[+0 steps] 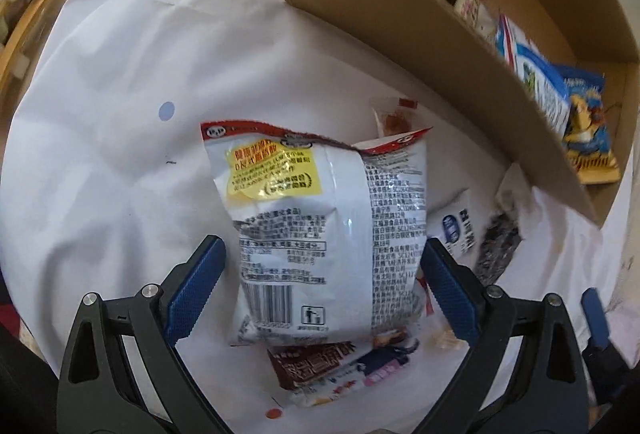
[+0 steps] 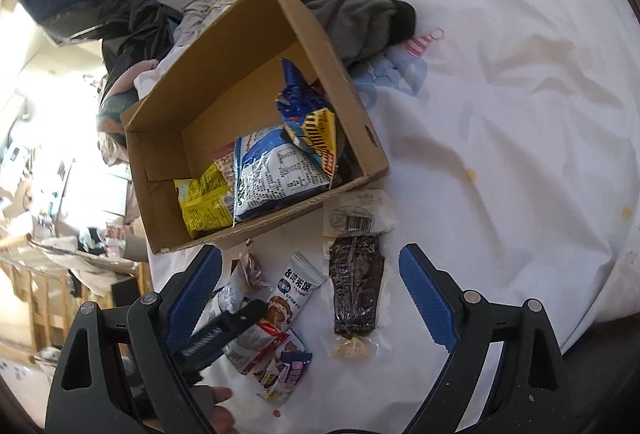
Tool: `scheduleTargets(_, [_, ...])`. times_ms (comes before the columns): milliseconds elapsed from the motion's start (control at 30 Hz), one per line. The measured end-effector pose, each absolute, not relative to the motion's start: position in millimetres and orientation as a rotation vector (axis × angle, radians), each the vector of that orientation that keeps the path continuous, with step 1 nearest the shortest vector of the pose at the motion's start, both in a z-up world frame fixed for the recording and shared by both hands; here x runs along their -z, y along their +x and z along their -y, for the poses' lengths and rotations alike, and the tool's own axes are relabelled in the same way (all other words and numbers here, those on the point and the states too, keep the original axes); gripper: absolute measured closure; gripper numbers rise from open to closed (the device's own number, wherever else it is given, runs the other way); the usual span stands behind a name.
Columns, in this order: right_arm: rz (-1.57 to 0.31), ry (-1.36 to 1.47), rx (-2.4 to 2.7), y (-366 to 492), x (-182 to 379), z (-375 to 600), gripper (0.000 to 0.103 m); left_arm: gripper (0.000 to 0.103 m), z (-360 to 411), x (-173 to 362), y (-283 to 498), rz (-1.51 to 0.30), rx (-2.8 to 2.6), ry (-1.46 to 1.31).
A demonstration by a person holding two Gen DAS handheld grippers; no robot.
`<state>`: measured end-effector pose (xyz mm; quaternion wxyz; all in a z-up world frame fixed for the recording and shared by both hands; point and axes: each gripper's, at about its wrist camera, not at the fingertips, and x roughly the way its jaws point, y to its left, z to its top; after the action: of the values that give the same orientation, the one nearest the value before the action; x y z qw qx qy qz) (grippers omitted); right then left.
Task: Organize snacks
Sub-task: 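Grasp the white chip bag with the left gripper and lift it, then grasp the dark jerky pack with the right gripper and lift it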
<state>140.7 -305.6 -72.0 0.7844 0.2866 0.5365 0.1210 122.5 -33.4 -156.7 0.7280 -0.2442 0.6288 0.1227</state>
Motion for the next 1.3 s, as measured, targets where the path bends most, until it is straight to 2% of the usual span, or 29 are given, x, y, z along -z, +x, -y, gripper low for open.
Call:
scheduleTargets(100, [-1.179,0.629,-0.250,142.8,76.2,307.0,0.011,0.011,35.8,156.7,122.2,-1.382,-0.256,-0.505])
scheduleTargets(167, [-1.192,0.643,-0.249,144.9,78.9,306.2,0.011,0.018,40.2,156.2,122.7,-1.388,-0.249,-0.480])
scheduleTargets(333, [-1.198,0.639,-0.262,144.9,78.5,303.1,0.011,0.048,44.4,147.5,124.3,-1.390,-0.181,-0.379])
scheduleTargets(567, [-1.244,0.631,-0.228,144.2,89.3,303.5,0.011,0.051,37.9,117.3,119.0,-1.397,-0.076,-0.222])
scheduleTargets(800, [-1.346,0.564,-0.140,152.6,114.5,295.4,0.011,0.051,32.7,78.2,111.8,-1.302,-0.018,-0.123])
scheduleTargets(1033, [-1.346,0.405,-0.114,168.8,127.2,262.0,0.011,0.051,-11.9,85.6,119.6,-1.290,-0.048,-0.234])
scheduleTargets(1300, [-1.362,0.207,-0.043,186.0,154.6,223.3,0.011,0.051,-15.5,83.4,122.7,-1.276,-0.041,-0.250])
